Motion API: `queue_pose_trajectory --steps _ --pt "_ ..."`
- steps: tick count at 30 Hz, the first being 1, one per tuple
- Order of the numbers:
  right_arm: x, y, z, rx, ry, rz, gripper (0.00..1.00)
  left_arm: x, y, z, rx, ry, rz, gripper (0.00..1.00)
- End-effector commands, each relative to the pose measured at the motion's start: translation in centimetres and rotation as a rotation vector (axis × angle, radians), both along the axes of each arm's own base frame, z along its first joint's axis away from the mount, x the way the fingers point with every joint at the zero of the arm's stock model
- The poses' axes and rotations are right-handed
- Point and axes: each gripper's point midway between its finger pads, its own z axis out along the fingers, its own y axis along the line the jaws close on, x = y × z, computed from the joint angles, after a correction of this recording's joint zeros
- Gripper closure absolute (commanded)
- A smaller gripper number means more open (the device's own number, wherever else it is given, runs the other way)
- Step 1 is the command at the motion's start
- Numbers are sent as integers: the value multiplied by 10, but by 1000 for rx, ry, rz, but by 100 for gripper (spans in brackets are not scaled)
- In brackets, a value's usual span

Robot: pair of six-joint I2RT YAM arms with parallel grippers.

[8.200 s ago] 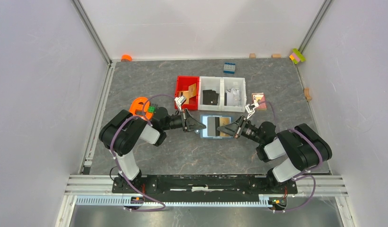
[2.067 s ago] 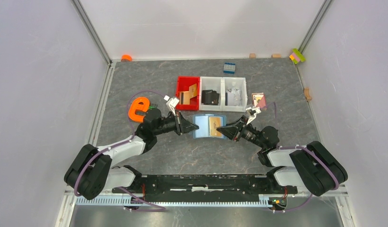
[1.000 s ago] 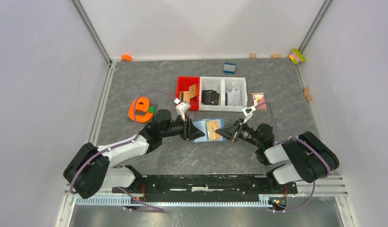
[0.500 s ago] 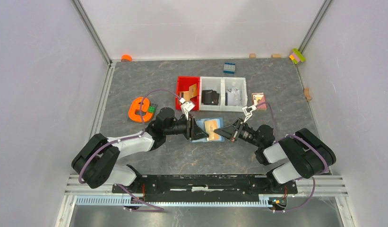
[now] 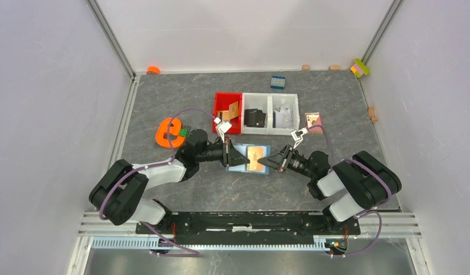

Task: Take the credit cards out of the card holder
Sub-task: Remove the credit card from the card holder.

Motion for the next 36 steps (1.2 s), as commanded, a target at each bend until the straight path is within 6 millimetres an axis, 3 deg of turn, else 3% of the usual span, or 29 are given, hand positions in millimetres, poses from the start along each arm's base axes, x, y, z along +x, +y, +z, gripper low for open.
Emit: queue_pose_trajectory --steps 1,13,23,28,36 --pt "-11 4 54 124 -256 52 100 5 -4 29 -102 -54 -14 98" --pt "4 -13 41 88 -225 -43 100 29 21 15 -83 11 118 98" --pt "3 -12 44 96 -230 -31 100 26 16 14 -95 33 77 97" --pt "-1 -10 49 118 -242 -8 100 20 8 12 -102 56 30 60" --pt "-8 0 54 145 -246 45 100 12 -5 9 -121 102 -42 57"
